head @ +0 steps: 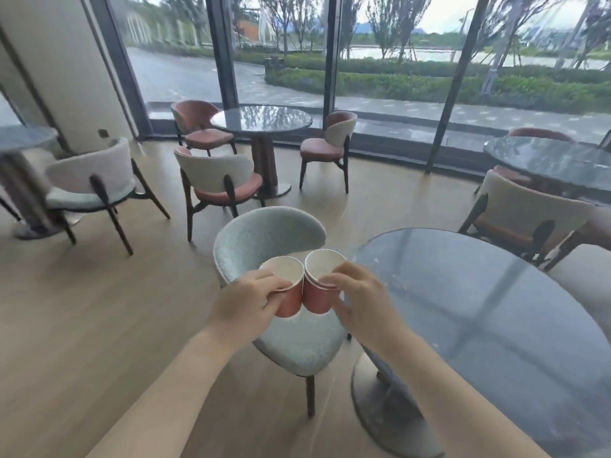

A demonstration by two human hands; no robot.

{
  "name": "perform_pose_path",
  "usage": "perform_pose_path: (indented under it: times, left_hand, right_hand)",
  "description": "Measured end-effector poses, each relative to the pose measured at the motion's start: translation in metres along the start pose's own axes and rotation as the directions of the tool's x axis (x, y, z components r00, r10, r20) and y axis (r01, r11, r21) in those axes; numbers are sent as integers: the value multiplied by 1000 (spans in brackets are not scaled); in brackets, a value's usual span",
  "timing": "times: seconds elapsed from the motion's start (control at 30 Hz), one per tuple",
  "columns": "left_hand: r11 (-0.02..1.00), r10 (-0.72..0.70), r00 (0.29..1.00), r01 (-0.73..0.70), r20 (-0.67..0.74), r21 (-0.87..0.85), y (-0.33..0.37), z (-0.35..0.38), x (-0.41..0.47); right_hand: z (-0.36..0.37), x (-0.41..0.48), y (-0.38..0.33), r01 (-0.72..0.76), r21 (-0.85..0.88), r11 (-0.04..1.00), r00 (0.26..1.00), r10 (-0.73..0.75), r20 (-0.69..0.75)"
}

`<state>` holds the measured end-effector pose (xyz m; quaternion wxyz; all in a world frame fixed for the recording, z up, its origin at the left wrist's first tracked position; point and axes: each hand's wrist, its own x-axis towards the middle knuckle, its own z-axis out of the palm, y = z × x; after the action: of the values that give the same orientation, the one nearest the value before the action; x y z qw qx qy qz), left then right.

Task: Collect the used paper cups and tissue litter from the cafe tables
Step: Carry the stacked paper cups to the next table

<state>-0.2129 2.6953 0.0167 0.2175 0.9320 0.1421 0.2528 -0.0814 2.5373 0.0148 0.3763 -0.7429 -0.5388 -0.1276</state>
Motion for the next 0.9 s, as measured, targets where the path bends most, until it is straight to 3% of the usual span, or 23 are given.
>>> perform_pose_path:
  times: [0.43,0.9]
  left_hand:
    - [961,-265,963,268,-45,74,-131,-59,-33]
    - [904,-404,914,404,-32,140,-331,-102,72]
  right_hand:
    - [144,77,-33,64,92,994,979,-81,189]
    - [332,248,-27,78,192,978,943,-135,305]
